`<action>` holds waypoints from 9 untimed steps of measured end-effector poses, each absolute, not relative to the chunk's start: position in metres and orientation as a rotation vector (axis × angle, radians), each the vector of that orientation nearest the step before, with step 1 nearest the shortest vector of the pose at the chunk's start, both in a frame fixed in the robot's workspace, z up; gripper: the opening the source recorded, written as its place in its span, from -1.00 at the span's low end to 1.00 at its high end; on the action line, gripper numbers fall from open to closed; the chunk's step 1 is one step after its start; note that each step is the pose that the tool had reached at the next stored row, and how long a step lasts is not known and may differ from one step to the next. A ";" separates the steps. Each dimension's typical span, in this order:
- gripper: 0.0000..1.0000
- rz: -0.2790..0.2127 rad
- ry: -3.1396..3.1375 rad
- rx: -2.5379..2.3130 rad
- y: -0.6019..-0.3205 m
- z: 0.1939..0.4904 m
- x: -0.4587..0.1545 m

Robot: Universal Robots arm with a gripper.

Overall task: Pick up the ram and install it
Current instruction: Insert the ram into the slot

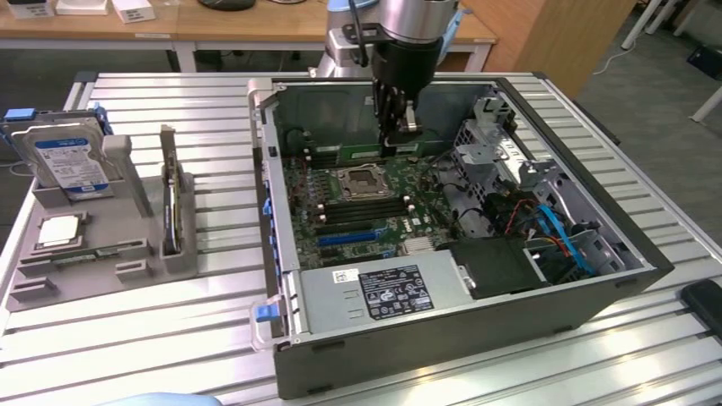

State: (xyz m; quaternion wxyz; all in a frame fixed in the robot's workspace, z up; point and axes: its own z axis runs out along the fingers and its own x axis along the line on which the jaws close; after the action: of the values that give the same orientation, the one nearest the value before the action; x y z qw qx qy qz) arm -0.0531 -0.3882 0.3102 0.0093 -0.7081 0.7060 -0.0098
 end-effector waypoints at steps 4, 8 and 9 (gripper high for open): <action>-0.73 -0.031 2.206 -2.213 -0.388 0.306 -0.053; -0.73 -0.028 2.207 -2.213 -0.388 0.306 -0.054; -0.73 -0.028 2.207 -2.213 -0.388 0.306 -0.053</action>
State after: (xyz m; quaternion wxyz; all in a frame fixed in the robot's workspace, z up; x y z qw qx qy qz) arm -0.0535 -0.3878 0.3058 0.0078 -0.7081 0.7060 -0.0091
